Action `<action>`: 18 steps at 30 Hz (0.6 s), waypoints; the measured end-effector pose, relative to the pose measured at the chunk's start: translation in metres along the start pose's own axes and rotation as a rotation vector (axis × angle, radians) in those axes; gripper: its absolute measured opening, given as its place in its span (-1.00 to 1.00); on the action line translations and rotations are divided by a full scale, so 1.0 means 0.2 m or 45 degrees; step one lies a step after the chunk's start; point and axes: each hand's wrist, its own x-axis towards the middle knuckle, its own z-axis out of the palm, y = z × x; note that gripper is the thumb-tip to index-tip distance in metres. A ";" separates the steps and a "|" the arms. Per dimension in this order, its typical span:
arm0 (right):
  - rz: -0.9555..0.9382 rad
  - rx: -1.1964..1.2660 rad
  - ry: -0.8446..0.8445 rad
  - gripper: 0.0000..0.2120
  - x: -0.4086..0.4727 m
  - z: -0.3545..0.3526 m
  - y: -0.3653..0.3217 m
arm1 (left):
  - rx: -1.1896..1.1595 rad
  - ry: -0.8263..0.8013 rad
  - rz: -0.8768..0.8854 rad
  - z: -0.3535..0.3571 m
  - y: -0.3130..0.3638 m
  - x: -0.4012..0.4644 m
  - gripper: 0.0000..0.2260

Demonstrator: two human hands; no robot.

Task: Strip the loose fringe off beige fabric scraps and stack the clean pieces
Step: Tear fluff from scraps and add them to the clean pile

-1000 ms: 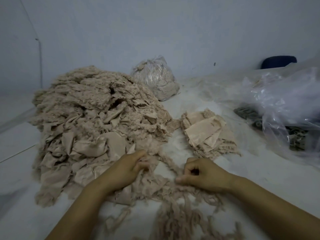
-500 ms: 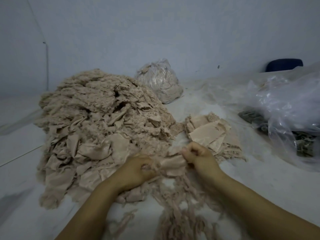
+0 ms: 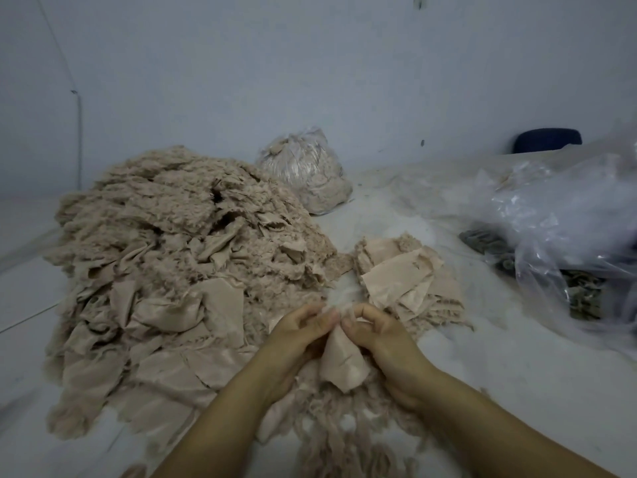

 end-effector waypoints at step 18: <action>0.008 -0.602 -0.153 -0.76 -0.08 -0.09 -0.01 | -0.148 0.620 0.207 -0.10 0.02 0.03 -0.73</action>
